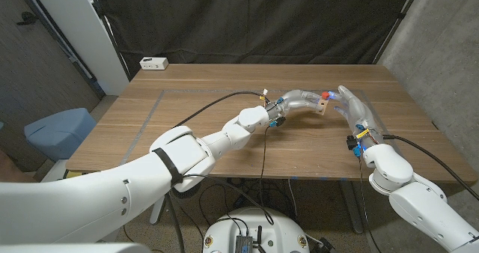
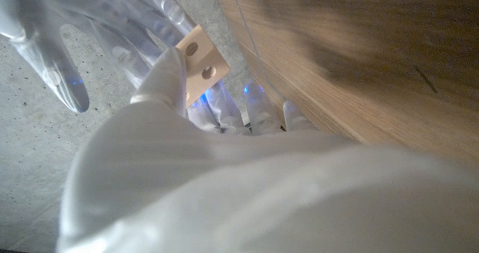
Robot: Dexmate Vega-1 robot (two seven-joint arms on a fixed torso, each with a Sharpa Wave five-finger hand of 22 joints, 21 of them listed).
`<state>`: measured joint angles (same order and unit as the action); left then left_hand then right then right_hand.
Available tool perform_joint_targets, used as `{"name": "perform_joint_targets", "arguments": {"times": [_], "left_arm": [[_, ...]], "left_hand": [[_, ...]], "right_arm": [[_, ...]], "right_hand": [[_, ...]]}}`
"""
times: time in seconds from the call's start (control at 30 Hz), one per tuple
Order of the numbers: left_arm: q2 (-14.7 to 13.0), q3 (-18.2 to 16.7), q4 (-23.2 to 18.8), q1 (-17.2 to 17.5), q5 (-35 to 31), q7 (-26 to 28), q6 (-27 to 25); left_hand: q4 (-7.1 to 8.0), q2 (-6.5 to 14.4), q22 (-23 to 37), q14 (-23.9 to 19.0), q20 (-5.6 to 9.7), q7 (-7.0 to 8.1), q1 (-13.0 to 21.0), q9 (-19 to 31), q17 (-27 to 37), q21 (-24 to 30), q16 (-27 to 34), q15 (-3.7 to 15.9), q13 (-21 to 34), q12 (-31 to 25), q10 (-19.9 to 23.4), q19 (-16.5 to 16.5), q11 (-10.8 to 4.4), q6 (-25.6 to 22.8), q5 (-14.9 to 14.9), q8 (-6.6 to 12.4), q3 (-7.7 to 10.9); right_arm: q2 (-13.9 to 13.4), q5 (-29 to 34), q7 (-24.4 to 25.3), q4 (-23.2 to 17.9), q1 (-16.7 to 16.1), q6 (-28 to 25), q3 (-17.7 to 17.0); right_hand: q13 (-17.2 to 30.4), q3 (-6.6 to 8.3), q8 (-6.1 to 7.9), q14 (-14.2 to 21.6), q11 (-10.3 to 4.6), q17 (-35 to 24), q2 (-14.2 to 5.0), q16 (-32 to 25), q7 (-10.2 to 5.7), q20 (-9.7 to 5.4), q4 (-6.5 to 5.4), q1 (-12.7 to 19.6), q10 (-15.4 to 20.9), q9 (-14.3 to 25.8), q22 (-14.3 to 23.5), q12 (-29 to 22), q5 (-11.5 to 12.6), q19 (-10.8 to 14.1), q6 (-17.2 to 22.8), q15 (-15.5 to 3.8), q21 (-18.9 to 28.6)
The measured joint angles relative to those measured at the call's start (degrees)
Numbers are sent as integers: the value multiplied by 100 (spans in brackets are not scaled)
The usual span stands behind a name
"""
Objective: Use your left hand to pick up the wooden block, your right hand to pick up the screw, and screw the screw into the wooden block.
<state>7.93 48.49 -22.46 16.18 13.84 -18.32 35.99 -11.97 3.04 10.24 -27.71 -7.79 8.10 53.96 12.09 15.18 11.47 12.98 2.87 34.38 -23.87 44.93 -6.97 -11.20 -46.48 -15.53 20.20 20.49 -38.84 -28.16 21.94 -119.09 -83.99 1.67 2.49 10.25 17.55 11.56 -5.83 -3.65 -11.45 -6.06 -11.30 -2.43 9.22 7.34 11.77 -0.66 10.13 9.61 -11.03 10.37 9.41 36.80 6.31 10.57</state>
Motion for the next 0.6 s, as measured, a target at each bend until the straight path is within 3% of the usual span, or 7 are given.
{"name": "perform_joint_targets", "arguments": {"times": [0.6], "left_arm": [[7, 13, 2, -3, 0, -9, -8]], "left_hand": [[0, 0, 0, 0, 0, 0, 0, 0, 0, 0, 0, 0, 0, 0, -1, 0, -2, 0, -18, 0, 0]], "right_arm": [[-2, -5, 101, -45, -104, 5, -16]], "right_hand": [[0, 0, 11, 93, -32, 27, 0, -44, 37, 0, 0, 0, 152, 1, 0, -23, 0, 43, 200, -48, 29]]}}
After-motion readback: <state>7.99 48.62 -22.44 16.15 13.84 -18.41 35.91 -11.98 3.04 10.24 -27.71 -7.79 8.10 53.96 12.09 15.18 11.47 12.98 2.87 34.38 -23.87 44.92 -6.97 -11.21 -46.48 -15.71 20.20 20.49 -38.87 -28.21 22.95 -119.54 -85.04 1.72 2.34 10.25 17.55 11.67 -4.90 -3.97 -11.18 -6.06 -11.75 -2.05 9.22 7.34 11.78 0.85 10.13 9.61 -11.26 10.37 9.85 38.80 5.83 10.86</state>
